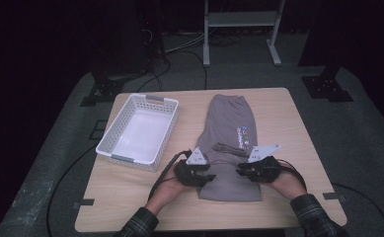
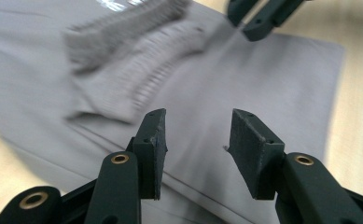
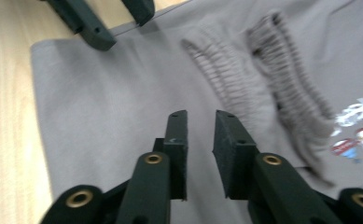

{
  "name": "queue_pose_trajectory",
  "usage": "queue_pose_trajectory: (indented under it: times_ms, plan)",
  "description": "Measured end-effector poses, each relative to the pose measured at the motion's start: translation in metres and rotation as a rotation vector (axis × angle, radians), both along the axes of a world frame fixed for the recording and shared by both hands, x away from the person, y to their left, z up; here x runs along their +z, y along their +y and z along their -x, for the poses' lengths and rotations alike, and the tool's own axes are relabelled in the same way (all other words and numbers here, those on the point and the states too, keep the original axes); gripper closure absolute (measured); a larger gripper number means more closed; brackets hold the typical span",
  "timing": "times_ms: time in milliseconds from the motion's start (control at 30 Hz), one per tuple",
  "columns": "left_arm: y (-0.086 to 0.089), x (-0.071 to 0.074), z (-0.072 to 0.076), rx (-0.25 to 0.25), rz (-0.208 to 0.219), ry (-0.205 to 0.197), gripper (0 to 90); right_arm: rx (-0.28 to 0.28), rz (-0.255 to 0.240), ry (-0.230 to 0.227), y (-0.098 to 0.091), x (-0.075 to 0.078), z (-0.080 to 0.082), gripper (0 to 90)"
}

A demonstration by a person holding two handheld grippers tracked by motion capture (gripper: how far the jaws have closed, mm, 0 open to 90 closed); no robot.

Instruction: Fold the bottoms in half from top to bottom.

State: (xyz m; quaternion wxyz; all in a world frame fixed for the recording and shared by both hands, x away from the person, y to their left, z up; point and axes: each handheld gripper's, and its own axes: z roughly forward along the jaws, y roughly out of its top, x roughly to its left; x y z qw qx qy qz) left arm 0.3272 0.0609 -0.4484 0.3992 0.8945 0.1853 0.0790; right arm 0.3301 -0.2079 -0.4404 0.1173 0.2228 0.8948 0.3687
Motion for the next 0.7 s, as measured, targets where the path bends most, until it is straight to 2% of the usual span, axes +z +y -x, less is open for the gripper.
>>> queue_pose_trajectory:
  times_ms: [167, 333, 500, 567, 700]
  plan:
    - [0.008, -0.001, 0.019, -0.044, 0.0, 0.004, 52.4, 0.044, -0.028, 0.027, -0.009, -0.002, 0.016, 62.5]
    - [0.015, -0.002, 0.033, -0.074, -0.007, 0.006, 50.8, 0.084, -0.043, 0.041, -0.021, -0.005, 0.038, 58.7]
    - [0.015, -0.008, 0.04, -0.088, -0.049, -0.003, 47.4, 0.092, -0.02, 0.049, -0.028, -0.012, 0.053, 54.3]
    - [0.014, -0.011, 0.039, -0.091, -0.06, 0.002, 45.9, 0.093, -0.011, 0.047, -0.028, -0.014, 0.056, 51.4]
    - [0.011, -0.016, 0.039, -0.1, -0.082, 0.008, 45.2, 0.096, 0.023, 0.056, -0.029, -0.02, 0.058, 51.0]
